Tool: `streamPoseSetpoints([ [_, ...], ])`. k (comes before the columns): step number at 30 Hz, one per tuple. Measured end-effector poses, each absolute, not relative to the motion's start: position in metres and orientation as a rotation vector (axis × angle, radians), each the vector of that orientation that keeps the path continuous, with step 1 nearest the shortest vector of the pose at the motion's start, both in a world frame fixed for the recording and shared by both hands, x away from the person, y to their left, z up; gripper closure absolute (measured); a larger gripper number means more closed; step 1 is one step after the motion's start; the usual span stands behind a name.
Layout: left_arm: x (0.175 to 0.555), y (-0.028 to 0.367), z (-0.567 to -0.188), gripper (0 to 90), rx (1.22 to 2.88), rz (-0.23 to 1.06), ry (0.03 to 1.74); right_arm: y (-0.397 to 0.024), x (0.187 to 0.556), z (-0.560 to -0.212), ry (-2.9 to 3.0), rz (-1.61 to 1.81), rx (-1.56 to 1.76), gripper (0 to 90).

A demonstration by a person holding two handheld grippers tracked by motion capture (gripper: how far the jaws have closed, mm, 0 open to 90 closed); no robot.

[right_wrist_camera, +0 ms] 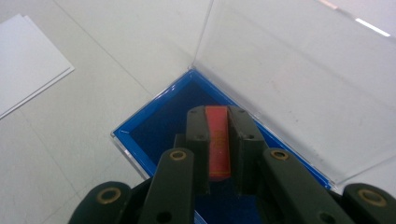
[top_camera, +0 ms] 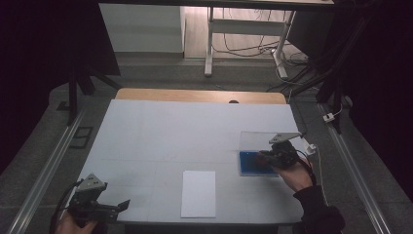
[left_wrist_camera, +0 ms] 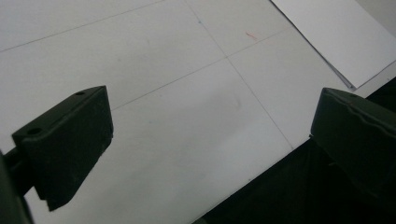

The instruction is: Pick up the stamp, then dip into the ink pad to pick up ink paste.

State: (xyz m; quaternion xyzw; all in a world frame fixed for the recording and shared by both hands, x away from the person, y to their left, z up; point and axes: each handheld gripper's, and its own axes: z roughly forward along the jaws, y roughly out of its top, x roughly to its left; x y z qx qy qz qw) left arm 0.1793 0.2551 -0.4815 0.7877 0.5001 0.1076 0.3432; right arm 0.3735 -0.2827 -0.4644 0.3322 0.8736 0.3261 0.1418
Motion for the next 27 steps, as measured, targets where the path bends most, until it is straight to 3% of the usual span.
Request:
streamPoseSetpoints([
  [27,0.1799,0.2559,-0.4815,0.0,2.043,0.272,1.303,-0.2789,0.3726,-0.4672,2.457,0.926,1.045,80.3],
])
